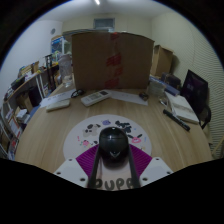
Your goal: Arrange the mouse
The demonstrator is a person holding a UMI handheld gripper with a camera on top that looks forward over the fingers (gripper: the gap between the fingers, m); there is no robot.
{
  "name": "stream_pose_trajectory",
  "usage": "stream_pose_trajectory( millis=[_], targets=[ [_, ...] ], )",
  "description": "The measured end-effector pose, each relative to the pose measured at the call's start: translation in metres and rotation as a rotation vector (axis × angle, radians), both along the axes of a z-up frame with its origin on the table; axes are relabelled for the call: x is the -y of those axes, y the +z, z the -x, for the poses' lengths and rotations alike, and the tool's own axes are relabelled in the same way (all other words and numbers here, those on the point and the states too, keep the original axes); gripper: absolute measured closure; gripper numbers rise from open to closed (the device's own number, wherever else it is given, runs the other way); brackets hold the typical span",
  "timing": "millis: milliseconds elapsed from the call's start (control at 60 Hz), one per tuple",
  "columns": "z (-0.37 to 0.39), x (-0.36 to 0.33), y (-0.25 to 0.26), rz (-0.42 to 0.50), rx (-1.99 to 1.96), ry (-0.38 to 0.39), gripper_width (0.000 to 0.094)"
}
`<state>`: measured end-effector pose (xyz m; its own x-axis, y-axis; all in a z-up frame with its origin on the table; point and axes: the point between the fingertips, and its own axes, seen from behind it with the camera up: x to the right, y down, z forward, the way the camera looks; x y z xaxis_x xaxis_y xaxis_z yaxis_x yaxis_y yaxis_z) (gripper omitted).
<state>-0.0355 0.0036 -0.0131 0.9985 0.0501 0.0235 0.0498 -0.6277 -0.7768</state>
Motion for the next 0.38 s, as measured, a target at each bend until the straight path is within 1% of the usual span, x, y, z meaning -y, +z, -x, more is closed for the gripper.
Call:
stream_pose_trajectory(
  millis=[17,33,50,83,117,133,167,283,383],
  targets=[
    [0.0,0.001,0.004,0.014,-0.008,0.002,0.0395],
    [-0.002,0.003,0.002,0.03,-0.017,0.004,0.0321],
    [-0.002,0.006,0.002,0.044,-0.028,0.005,0.0313],
    [0.0,0.011,0.004,0.056,-0.053,0.015,0.0177],
    [0.001,0.015,0.011,0.05,-0.074,0.025,0.004],
    [0.0,0.018,0.015,0.046,-0.082,0.03,0.0085],
    [-0.001,0.025,0.026,0.039,-0.095,0.038,0.0108],
    [-0.023,0.056,0.07,0.013,-0.152,0.06,0.0093],
    [-0.063,0.092,0.1,0.002,-0.161,0.039,0.0088]
  ],
)
